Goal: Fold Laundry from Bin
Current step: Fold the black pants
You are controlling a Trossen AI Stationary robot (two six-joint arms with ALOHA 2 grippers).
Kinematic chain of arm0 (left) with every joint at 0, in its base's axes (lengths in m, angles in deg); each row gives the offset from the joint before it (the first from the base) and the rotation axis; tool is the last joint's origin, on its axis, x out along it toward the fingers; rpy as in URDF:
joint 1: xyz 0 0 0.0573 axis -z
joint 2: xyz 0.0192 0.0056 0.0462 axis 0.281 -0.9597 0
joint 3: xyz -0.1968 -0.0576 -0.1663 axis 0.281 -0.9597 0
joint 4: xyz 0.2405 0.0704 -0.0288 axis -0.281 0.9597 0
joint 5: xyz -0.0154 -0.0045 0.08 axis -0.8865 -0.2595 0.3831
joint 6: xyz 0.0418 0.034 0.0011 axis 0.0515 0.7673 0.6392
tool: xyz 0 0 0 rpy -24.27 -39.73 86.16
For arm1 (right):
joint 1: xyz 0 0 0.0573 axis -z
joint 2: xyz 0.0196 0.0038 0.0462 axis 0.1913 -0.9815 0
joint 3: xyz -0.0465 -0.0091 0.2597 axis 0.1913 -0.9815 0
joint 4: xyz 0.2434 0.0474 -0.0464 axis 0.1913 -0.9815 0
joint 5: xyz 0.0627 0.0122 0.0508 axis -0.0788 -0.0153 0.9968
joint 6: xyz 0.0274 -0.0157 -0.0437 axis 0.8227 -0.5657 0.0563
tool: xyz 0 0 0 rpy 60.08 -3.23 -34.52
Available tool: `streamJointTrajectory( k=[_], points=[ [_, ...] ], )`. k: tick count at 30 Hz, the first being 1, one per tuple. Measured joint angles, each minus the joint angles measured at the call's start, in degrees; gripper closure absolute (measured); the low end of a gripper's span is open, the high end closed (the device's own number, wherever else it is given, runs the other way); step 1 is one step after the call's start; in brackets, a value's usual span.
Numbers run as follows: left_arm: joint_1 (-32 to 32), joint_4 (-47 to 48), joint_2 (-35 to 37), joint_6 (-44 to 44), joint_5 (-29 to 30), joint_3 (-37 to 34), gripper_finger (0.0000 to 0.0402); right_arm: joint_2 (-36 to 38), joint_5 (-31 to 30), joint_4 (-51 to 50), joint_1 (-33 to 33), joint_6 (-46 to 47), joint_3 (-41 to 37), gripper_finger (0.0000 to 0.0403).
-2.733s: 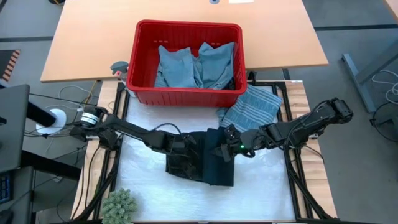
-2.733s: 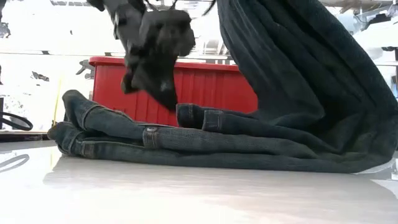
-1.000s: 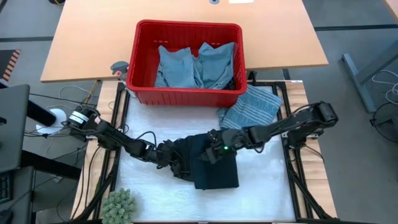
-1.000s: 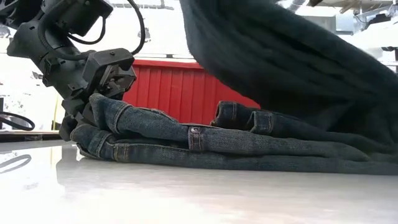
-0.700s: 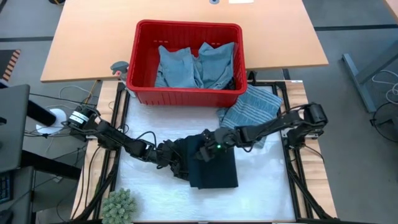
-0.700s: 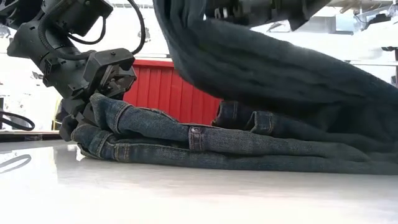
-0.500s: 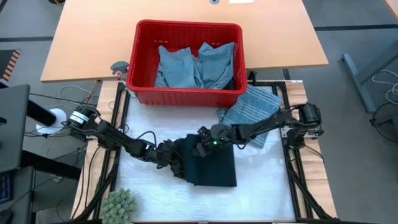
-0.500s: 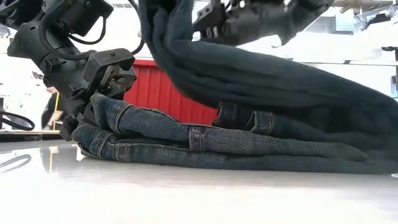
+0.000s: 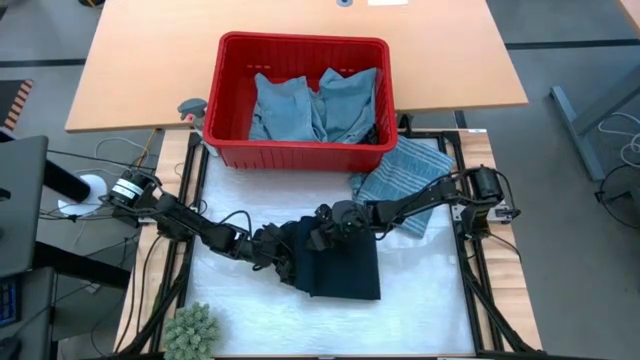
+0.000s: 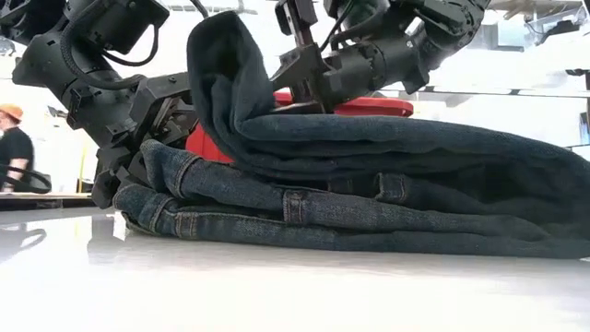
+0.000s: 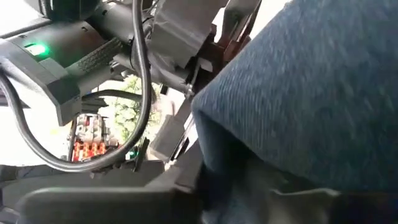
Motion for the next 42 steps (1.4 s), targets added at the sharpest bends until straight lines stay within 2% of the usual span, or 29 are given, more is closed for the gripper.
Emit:
streamJointTrajectory(
  k=[7, 11, 15, 18, 20, 23, 25, 27, 31, 34, 37, 42],
  points=[
    [-0.61, -0.15, 0.0, 0.22, -0.11, 0.0, 0.0401, 0.2, 0.23, 2.64, 0.87, -0.38, 0.0, 0.023],
    [-0.72, -0.1, 0.01, 0.41, -0.11, 0.0, 0.0401, 0.43, 2.47, 4.22, 1.31, -1.43, 0.0, 0.0214],
    [-0.72, 0.1, 0.31, 0.4, -1.19, 0.0, 0.0401, 3.48, 2.56, 4.37, 1.35, -3.15, -0.01, 0.0215],
    [-0.79, 0.13, 0.37, 0.34, -2.34, 0.0, 0.0401, 7.33, 2.15, 2.2, 0.62, -4.1, 0.0, 0.0227],
    [-0.78, 0.13, 0.37, 0.32, -2.65, 0.0, 0.0401, 10.69, -0.86, -4.79, -0.86, -5.54, 0.03, 0.0241],
    [-0.88, 0.51, 1.05, 0.3, -2.91, 0.01, 0.0401, 15.91, -9.88, -23.11, -4.42, -8.11, 0.09, 0.0272],
    [-1.04, 1.18, 1.69, 0.3, -3.03, 0.01, 0.0401, 18.24, -17.3, -35.54, -7.35, -7.09, 0.04, 0.0299],
    [-1.16, 1.93, 2.63, 0.7, -2.94, 0.0, 0.0401, 19.6, -22.27, -43.69, -10.01, -5.05, -0.18, 0.0329],
    [-1.26, 3.29, 3.79, 1.08, -2.12, 0.02, 0.0401, 20.09, -24.46, -46.15, -13.27, -2.3, -2.66, 0.0386],
    [-1.57, 3.26, 3.8, 0.95, -3.08, 0.02, 0.0401, 17.77, -25.14, -45.85, -14.42, -1.05, -3.98, 0.0381],
    [-2.26, 3.24, 3.85, 0.31, -6.53, 0.07, 0.0401, 14.45, -24.76, -44.2, -14.23, 0.1, -5.11, 0.0373],
    [-4.01, 6.56, 8.16, -0.18, -13.14, 0.2, 0.0401, 7.27, -21.69, -40.4, -13.85, 0.24, -5.28, 0.0389]
  ],
)
